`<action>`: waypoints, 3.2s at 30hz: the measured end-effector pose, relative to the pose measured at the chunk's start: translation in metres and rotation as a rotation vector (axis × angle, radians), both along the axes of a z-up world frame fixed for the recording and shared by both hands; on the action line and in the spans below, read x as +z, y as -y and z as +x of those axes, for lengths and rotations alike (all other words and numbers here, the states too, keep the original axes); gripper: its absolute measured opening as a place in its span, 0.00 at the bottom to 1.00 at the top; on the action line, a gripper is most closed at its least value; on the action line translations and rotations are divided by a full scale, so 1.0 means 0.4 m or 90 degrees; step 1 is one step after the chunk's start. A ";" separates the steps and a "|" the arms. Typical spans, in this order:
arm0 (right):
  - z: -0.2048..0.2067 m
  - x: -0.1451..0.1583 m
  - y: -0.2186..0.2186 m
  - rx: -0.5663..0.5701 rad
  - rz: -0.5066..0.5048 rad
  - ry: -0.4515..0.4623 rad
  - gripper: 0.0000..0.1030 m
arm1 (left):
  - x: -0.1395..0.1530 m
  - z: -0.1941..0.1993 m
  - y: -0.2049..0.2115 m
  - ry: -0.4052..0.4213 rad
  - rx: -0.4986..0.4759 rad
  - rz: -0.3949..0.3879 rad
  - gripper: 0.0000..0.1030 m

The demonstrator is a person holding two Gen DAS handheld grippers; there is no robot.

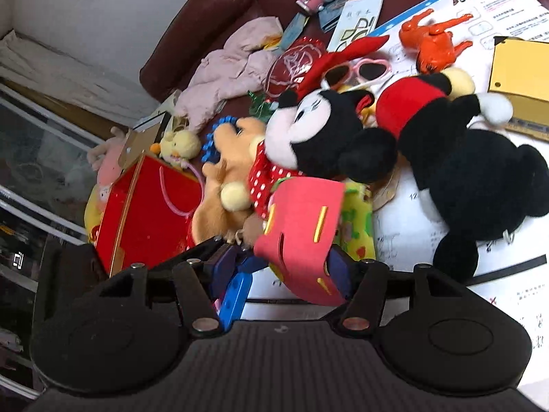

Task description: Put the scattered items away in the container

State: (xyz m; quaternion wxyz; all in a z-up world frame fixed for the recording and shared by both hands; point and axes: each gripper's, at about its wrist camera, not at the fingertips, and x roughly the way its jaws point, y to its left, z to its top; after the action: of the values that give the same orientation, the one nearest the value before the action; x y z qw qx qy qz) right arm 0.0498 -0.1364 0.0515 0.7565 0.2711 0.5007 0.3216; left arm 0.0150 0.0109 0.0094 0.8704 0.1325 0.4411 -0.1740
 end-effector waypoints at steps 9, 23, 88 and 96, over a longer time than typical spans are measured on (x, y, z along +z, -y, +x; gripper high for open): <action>-0.027 0.005 0.003 -0.004 -0.011 -0.005 0.63 | 0.003 -0.034 -0.072 -0.044 0.005 -0.074 0.63; 0.025 -0.058 -0.061 -0.008 -0.125 -0.022 0.57 | -0.074 0.002 -0.089 -0.100 0.028 -0.060 0.65; 0.066 -0.077 -0.034 -0.026 -0.104 0.032 0.70 | -0.085 0.055 -0.129 -0.102 -0.002 -0.017 0.52; 0.052 -0.104 -0.066 0.007 -0.098 0.028 0.56 | -0.105 0.050 -0.123 -0.104 0.012 -0.012 0.73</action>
State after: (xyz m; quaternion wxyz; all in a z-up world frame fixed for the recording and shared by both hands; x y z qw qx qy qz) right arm 0.0706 -0.1101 0.0099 0.7841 0.2022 0.5090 0.2919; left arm 0.0349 0.0602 -0.0326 0.8345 0.1053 0.5099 -0.1803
